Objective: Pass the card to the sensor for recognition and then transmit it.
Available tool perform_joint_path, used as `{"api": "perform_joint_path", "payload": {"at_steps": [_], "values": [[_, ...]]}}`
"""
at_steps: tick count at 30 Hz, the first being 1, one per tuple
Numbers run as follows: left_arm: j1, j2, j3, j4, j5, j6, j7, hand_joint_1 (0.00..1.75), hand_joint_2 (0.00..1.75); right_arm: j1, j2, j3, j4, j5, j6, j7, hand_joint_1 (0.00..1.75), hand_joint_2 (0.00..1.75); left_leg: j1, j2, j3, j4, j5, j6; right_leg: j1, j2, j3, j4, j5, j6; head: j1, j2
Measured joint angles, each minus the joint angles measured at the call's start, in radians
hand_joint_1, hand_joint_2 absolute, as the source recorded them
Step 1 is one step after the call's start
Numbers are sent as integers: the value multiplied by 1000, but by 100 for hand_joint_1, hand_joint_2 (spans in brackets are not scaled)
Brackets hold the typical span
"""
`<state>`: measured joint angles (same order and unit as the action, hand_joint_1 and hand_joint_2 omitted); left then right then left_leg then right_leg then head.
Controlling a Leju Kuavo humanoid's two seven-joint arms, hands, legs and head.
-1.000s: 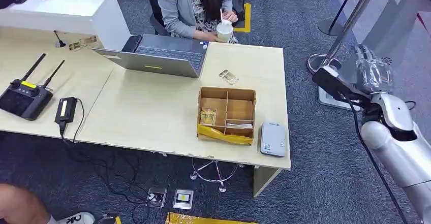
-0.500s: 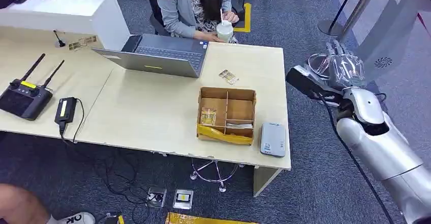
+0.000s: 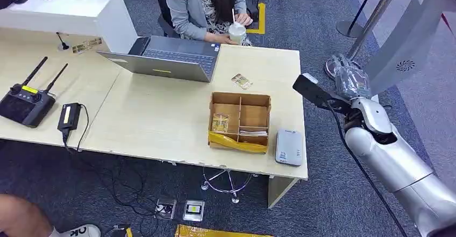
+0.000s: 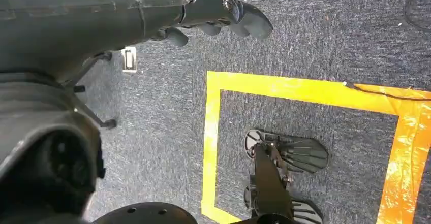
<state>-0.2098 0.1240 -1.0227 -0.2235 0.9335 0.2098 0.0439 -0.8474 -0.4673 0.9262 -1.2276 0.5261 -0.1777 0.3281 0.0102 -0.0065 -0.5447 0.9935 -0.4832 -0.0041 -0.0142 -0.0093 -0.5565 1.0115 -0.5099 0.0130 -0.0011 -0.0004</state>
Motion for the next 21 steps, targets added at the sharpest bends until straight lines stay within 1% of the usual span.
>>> {"api": "perform_joint_path", "payload": {"at_steps": [11,21], "values": [[-6,-1,0,0,-4,1,7,0,0,-4,4,36,24,32,-16,13,0,175,0,0,0,0,0,0,0,0,0,0,0,0,0,0],[-7,-2,0,0,-6,1,10,0,0,-5,6,37,26,36,-16,15,0,175,0,0,0,0,0,0,0,0,0,0,0,0,0,0]]}}
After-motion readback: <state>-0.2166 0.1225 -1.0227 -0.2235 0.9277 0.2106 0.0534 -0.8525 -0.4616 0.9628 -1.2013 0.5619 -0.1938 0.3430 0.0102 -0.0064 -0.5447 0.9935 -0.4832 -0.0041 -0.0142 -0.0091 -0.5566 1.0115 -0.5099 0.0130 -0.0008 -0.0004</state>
